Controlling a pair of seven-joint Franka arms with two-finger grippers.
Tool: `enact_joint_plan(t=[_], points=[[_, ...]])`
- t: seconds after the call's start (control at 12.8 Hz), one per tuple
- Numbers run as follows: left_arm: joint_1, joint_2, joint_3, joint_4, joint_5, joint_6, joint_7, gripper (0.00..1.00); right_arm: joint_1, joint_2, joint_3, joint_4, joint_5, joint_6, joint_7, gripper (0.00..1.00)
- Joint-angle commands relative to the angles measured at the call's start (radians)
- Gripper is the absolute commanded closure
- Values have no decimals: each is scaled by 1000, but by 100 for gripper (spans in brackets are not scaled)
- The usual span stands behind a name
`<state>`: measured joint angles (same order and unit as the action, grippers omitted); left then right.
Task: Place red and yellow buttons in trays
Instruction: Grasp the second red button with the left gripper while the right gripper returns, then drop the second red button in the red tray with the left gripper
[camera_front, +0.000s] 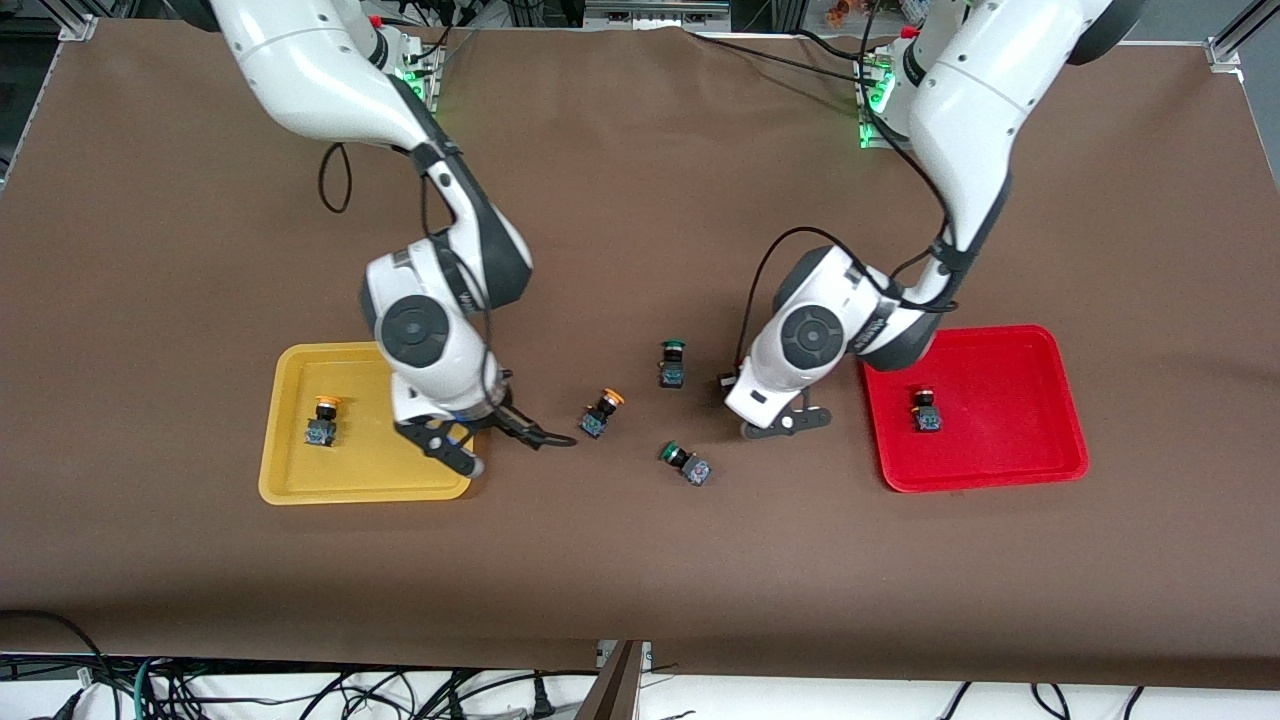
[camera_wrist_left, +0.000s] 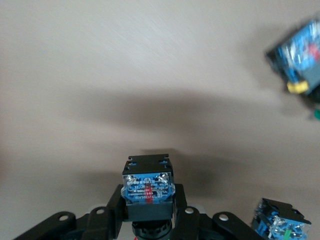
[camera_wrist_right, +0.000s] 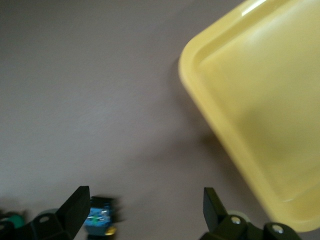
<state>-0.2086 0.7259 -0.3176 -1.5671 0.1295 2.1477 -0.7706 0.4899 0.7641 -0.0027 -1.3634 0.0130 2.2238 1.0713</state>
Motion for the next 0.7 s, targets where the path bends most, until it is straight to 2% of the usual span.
enact_joint_plan(t=[0.0,0.16,0.39,0.63], points=[[75,-112,-15,-14,-16,-130,75,95,51,67,-16,49,-5,65,140,0],[154,-164,-15,-13,-76,-208,211,95,90,107,-19,61,-17,117,214,0],[302,-189,-12,16,-90,-302,446,95,136,153,-19,67,-73,140,211,0],[452,-180,-11,9,-87,-308,693,90,151,170,-17,67,-79,151,210,0]])
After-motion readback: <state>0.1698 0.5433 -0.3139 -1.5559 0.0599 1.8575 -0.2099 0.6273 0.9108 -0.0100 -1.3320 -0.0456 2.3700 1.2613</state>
